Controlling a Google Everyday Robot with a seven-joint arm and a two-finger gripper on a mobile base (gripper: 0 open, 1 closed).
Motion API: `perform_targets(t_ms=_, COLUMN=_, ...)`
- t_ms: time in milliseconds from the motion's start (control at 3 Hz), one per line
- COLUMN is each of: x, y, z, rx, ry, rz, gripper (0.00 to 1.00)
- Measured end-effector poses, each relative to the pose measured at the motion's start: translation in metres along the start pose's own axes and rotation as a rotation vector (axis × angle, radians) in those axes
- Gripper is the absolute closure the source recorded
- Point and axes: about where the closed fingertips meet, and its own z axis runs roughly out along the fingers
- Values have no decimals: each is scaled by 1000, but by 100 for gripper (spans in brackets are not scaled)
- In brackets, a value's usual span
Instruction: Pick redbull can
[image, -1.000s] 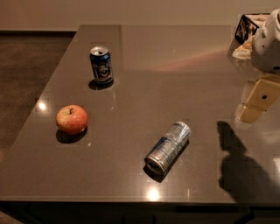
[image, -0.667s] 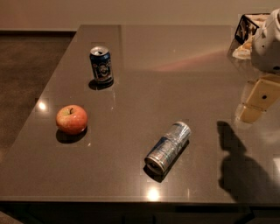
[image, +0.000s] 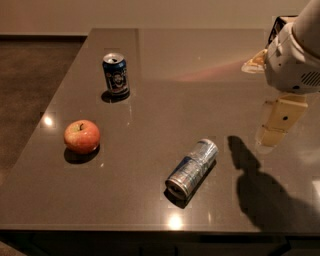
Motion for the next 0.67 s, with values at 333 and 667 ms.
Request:
perform_targets(t_ms=333, x=-14, y=5, z=19, rx=-60, ry=-17, rz=-110, gripper=0)
perform_targets(t_ms=667, x=-33, y=19, z=39, rx=-140, ry=-50, rz=-262, gripper=0)
